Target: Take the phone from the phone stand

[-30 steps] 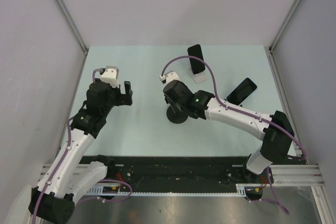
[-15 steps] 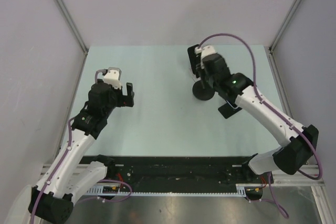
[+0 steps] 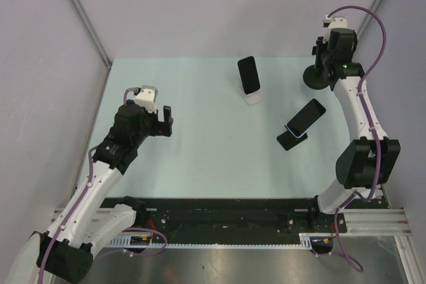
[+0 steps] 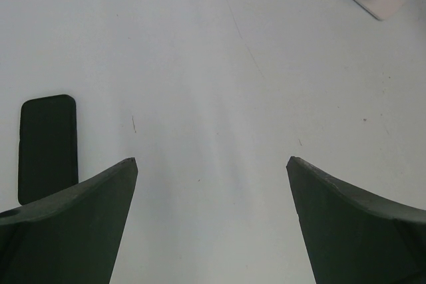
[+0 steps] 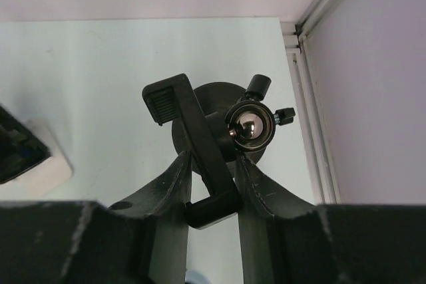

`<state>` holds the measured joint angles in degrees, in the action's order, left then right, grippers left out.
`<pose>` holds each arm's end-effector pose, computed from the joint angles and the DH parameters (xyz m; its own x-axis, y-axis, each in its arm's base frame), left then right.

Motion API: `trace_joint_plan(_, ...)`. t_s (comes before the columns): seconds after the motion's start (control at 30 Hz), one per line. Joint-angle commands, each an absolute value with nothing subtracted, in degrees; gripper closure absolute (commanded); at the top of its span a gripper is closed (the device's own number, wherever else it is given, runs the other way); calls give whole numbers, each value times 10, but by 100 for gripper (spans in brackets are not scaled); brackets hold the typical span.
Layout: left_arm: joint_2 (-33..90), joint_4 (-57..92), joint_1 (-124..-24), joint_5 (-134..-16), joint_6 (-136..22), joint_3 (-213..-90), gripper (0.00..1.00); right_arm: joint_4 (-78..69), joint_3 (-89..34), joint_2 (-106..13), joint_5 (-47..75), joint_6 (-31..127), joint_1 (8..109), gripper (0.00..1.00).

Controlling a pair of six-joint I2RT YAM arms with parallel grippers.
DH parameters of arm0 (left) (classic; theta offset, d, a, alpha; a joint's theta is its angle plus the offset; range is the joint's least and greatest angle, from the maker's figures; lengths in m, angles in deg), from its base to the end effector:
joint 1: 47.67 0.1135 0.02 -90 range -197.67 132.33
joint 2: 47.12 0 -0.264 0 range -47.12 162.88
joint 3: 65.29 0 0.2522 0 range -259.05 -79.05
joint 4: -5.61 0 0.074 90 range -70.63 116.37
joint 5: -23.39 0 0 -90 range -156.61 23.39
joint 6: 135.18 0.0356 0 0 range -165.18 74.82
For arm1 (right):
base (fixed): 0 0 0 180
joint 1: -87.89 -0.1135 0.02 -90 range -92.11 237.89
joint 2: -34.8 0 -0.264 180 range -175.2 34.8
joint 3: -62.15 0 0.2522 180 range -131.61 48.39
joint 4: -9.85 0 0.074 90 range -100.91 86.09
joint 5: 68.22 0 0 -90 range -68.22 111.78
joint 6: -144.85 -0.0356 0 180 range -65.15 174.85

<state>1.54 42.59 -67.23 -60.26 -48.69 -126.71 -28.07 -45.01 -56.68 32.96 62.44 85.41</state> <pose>0.1816 -0.0604 0.3225 -0.4004 0.0777 -0.9130 0.2136 0.9769 -0.0105 0.3704 0.0091 0.4043 -0.3929 -0.1467 -0.9078 0.0857 0.9771 -0.1950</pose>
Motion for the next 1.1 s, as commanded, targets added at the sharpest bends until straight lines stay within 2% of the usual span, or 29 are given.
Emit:
trace_joint_plan(0.0,24,411,-677,-622,-469,-1267,0,-191,-507,-617,273,627,917,100)
trace_joint_plan(0.2,36,410,-677,-624,-465,-1266,0,-167,-527,-704,223,611,971,100)
trace_joint_plan(0.47,46,411,-677,-627,-464,-1266,0,-130,-503,-745,181,592,988,100)
trace_joint_plan(0.5,46,411,-677,-627,-464,-1266,0,-124,-500,-746,179,592,988,98)
trace_joint_plan(0.63,45,411,-677,-628,-463,-1266,0,-121,-484,-740,174,593,987,77)
trace_joint_plan(0.7,43,411,-677,-630,-464,-1266,0,-114,-470,-731,175,592,987,72)
trace_joint_plan(0.83,37,410,-677,-634,-463,-1265,0,-116,-456,-715,171,602,984,55)
trace_joint_plan(0.9,32,409,-677,-635,-463,-1264,0,-121,-451,-709,171,608,983,52)
trace_joint_plan(1.07,23,407,-677,-638,-463,-1262,0,-133,-443,-694,173,612,975,31)
